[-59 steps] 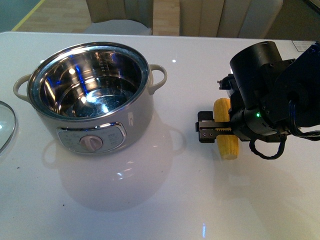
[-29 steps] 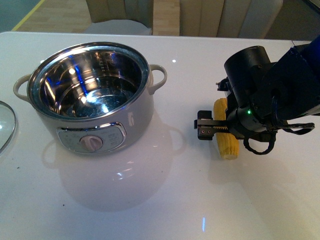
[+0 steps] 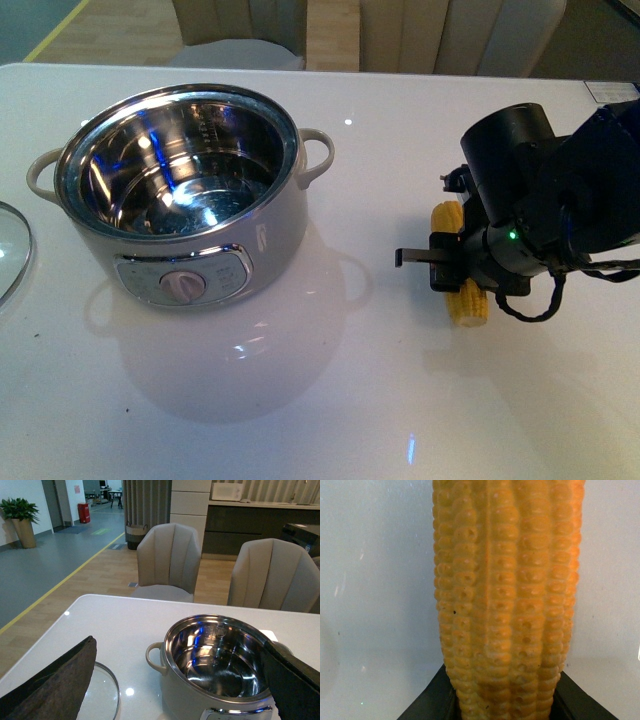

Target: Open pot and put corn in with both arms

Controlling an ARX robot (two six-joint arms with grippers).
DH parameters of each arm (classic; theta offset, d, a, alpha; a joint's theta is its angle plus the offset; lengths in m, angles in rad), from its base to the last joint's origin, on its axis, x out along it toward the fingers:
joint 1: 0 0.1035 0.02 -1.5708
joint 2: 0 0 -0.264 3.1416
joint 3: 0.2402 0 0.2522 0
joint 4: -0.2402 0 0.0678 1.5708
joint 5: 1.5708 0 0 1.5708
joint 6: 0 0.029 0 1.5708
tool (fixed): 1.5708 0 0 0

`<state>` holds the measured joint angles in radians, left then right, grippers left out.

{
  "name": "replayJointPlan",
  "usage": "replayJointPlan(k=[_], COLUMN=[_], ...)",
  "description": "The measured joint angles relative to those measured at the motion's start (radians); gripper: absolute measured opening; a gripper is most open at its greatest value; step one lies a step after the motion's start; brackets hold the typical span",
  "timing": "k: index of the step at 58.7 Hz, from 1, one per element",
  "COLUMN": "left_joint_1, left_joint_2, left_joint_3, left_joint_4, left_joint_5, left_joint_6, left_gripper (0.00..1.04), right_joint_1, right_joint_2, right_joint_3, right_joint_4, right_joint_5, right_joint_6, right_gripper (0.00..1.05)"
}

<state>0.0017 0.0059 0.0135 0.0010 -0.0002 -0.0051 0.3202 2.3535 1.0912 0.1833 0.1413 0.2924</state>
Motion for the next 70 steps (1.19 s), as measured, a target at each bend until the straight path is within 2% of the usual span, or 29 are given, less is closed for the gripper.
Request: replayJointPlan(k=[9,19,33,52,70], left_joint_1=[0.0,0.0,0.0,0.0,0.0], left_joint_2=[0.0,0.0,0.0,0.0,0.0], left_joint_3=[0.0,0.0,0.0,0.0,0.0], left_joint_4=[0.0,0.0,0.0,0.0,0.0], left_joint_5=[0.0,0.0,0.0,0.0,0.0], left_joint_6=[0.0,0.0,0.0,0.0,0.0], left_gripper=[0.98,0.98,0.98,0.98,0.98], right_joint_1=[-0.009,-0.015,0.001,0.135,0.231], right_joint_2=[-0.077,-0.217,-0.523,-0.626,-0.52], right_joint_3=[-0.093,-0.177,-0.237,-0.083,0.122], right_joint_4=[0.028,0.032,-0.042,-0.157,-0.244], right_joint_5=[-0.04,-0.111,-0.254,-0.307,-0.312], right_joint_6=[-0.02,-0.031,0.017,0.138,0.211], right_gripper=[0.23,0.23,0.22,0.22,0.21])
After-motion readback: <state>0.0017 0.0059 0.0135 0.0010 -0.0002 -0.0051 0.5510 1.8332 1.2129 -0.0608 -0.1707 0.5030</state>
